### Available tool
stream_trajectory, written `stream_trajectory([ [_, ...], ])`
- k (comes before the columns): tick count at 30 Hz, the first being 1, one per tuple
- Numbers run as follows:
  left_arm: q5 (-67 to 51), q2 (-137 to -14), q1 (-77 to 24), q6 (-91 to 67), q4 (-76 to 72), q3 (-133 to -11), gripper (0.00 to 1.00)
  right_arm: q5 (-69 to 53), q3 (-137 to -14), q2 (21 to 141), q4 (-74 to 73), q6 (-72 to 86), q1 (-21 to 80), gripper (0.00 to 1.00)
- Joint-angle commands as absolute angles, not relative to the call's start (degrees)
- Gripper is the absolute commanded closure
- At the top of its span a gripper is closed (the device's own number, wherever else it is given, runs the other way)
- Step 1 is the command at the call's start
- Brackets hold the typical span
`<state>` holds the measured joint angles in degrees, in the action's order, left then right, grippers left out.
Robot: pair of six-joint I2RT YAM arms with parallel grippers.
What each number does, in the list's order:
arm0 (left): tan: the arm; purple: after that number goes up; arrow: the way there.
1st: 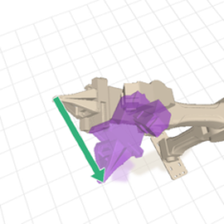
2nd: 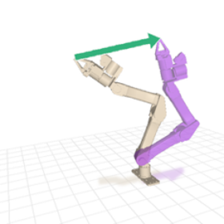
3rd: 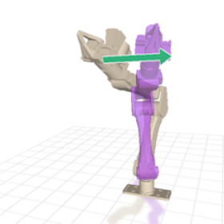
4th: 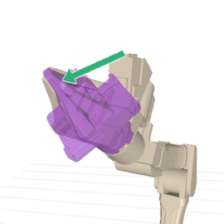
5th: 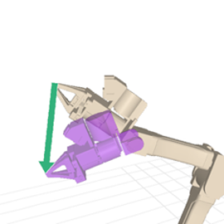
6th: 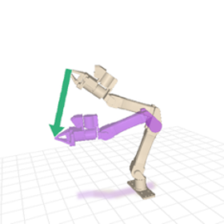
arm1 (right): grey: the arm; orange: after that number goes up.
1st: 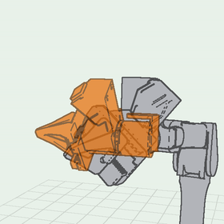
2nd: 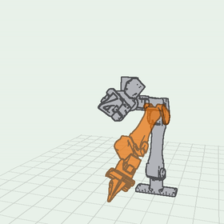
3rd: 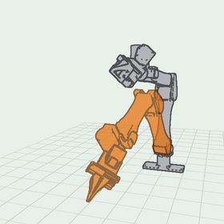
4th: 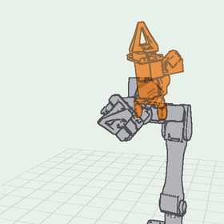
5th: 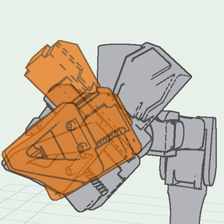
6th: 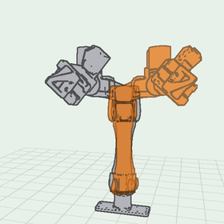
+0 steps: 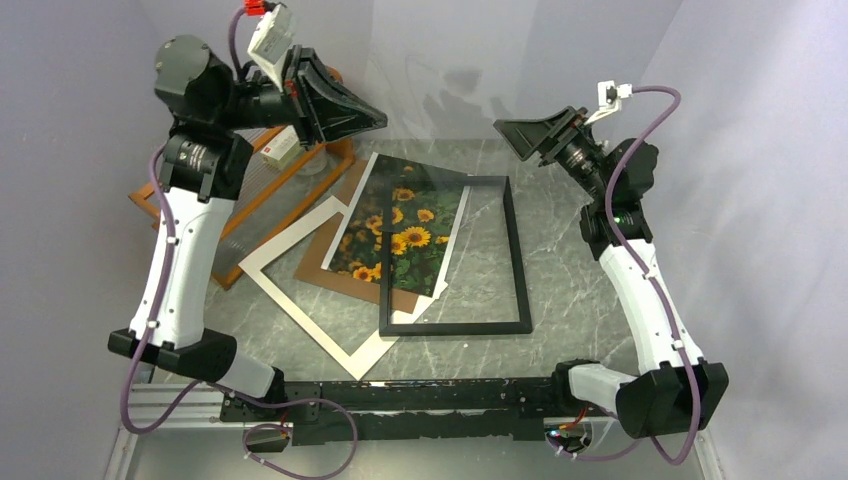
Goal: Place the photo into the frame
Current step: Adjust the photo frame item.
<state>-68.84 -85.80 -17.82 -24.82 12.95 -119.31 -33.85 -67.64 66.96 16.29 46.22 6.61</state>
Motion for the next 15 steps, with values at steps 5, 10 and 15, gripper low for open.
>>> stream_trajectory([
  [5, -75.6, -84.3, -17.8, -26.9, 0.5, -120.0, 0.98, -43.8, -68.6, 67.4, 29.5, 49.6, 3.3, 0.01],
  [10, -72.4, -83.4, -17.7, -24.0, 3.1, -120.4, 0.98, -40.2, -63.4, 65.4, 31.6, 53.6, 2.1, 0.01],
  [15, -68.9, -82.8, -17.6, -26.8, 0.5, -119.3, 0.97, -40.6, -61.1, 64.6, 39.8, 55.9, 2.0, 0.01],
])
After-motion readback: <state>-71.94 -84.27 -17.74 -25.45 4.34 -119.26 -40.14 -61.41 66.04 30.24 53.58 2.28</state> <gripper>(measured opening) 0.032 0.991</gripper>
